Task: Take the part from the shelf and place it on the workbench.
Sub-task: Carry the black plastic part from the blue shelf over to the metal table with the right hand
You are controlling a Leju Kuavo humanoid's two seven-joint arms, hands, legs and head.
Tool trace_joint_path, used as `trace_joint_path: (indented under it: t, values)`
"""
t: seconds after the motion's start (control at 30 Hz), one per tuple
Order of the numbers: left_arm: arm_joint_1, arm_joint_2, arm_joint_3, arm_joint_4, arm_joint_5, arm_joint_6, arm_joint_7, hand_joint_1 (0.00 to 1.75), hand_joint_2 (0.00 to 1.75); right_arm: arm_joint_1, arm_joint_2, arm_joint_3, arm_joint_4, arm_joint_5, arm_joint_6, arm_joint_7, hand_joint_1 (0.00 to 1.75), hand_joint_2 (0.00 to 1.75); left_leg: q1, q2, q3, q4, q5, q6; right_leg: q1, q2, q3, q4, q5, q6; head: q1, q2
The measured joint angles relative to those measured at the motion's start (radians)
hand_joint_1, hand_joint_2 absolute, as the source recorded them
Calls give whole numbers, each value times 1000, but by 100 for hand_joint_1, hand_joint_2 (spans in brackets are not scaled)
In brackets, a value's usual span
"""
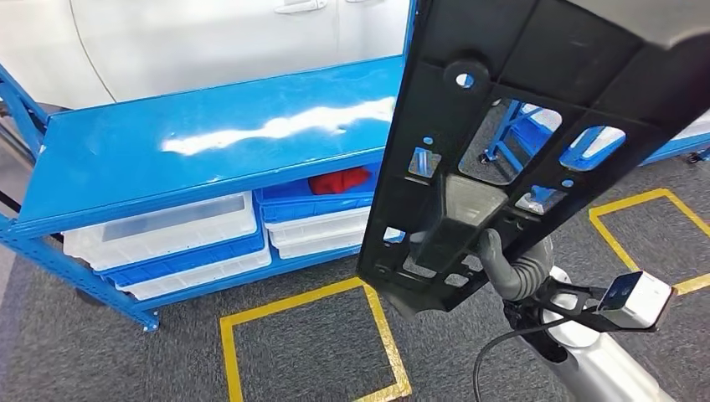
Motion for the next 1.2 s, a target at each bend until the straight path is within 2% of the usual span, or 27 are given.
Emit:
trace_joint_path:
  t: [0.03,0.07,0.1,0.13,0.17,0.23,0.27,0.3,0.37,0.43,0.5,0.57,0.6,0.63,0.67,0.73,0.8,0.83,0.87,0.9,0.97,1.03,1.07,1.1,1.13,1.17,1.2]
  values:
    - [1,0,0,0,0,0,1,0,175,0,0,2,0,0,0,0,175,175,-1,12,-2,0,0,1,-2,-11,-31,66,-28,4,0,0]
    - [2,-1,0,0,0,0,2,0,175,1,0,5,0,-1,1,-1,175,175,-2,24,-3,1,0,1,-5,-17,-51,110,-41,8,0,0]
    - [2,-1,0,0,-2,0,4,0,175,2,0,9,0,-1,2,-1,175,175,-2,36,-4,2,-1,0,-8,-21,-52,116,-35,11,0,0]
    - [2,-2,0,0,-4,0,6,0,175,2,0,12,0,-1,4,-2,175,175,-2,48,-4,3,-2,-1,-9,-26,-33,84,-13,12,0,0]
    - [1,-4,0,0,-7,0,9,0,175,2,0,16,-1,-2,8,-4,175,175,-2,58,-3,5,-3,-3,-10,-38,7,16,21,12,0,0]
    - [-1,-8,0,0,-16,0,15,0,175,2,-1,19,-6,-3,23,-6,175,175,-6,76,-2,11,-9,-10,-4,-83,81,-122,66,3,0,0]
    - [-2,-11,0,0,-21,2,19,0,175,3,0,20,-8,1,37,-7,175,175,-9,84,-1,14,-12,-14,-1,-97,101,-159,75,-4,0,0]
    - [-3,-13,0,0,-27,5,25,0,175,6,1,20,-10,10,55,-8,175,175,-11,92,0,16,-14,-19,2,-100,104,-170,74,-10,0,0]
    - [-4,-19,0,0,-35,13,43,0,175,13,10,21,-12,35,95,-8,175,175,-12,108,1,17,-18,-29,1,-76,100,-170,79,-21,0,0]
    - [-4,-23,0,0,-40,21,65,0,175,21,30,21,-13,59,123,-8,175,175,-7,80,-8,47,-45,-40,-5,-54,99,-175,86,-33,0,0]
    - [-1,-26,0,0,-44,26,79,0,175,33,52,20,-15,81,142,-8,175,175,-2,29,-54,158,-111,-48,-7,-32,97,-177,90,-41,0,0]
    - [5,-30,0,0,-47,30,82,0,175,58,74,14,-14,111,168,-8,175,175,-1,8,-116,295,-169,-52,-7,-8,94,-175,92,-43,0,0]
    - [7,-33,0,0,-48,30,79,0,175,73,85,10,-14,128,185,-8,175,175,0,6,-129,324,-171,-53,-7,5,94,-174,92,-43,0,0]
    - [9,-37,0,0,-48,29,75,0,175,88,96,5,-13,142,201,-8,175,175,1,5,-124,311,-152,-53,-7,18,93,-172,91,-42,0,0]
    - [10,-40,0,0,-48,26,69,0,175,99,106,0,-12,152,214,-8,175,175,3,1,-100,259,-117,-52,-7,32,93,-170,91,-41,0,0]
    - [10,-45,1,0,-46,21,58,0,175,108,125,-11,-9,160,233,-8,175,175,9,-40,-33,112,-52,-48,-7,59,91,-163,89,-34,0,0]
    - [8,-51,3,0,-40,21,48,0,175,115,141,-21,-5,164,254,-8,175,175,12,-78,-1,38,-32,-43,-8,83,84,-159,91,-21,0,0]
    - [6,-53,4,0,-36,24,44,0,175,121,147,-28,-3,169,266,-8,175,175,10,-80,1,35,-35,-39,-9,94,80,-159,95,-13,0,0]
    - [4,-56,7,0,-32,27,39,0,175,128,153,-35,-2,174,280,-8,175,175,10,-69,1,34,-32,-32,-11,105,76,-161,98,-5,0,0]
    - [2,-59,11,0,-29,30,36,0,175,134,159,-42,0,179,293,-8,175,175,10,-57,2,31,-29,-25,-11,103,73,-159,98,1,0,0]
    - [0,-64,20,0,-27,32,29,0,175,135,169,-55,4,181,309,-8,175,175,12,-29,2,22,-21,-9,-9,57,49,-114,68,9,0,0]
    - [0,-64,27,0,-27,30,26,0,175,127,180,-64,8,166,309,-6,175,175,7,-3,-1,20,-19,-2,-8,-4,-11,11,0,14,0,0]
    - [0,-62,29,0,-27,28,27,0,175,124,184,-67,11,154,307,-5,175,175,4,10,-2,20,-19,-2,-9,-15,-42,79,-28,16,0,0]
    - [-1,-60,31,0,-28,27,27,0,175,122,188,-70,13,142,306,-4,175,175,1,23,-3,21,-19,-1,-9,-20,-61,123,-40,17,0,0]
    - [-2,-58,32,0,-28,27,28,0,175,121,190,-73,16,133,305,-3,175,175,-1,36,-3,21,-19,-1,-9,-23,-60,128,-33,16,0,0]
    - [-5,-56,34,0,-28,27,29,0,175,119,192,-75,18,127,305,-2,175,175,-3,48,-3,21,-19,-1,-8,-27,-38,93,-10,13,0,0]
    - [-7,-55,37,0,-29,27,30,0,175,116,193,-77,19,122,305,-3,175,175,-4,58,-2,21,-20,-2,-7,-37,2,25,23,9,0,0]
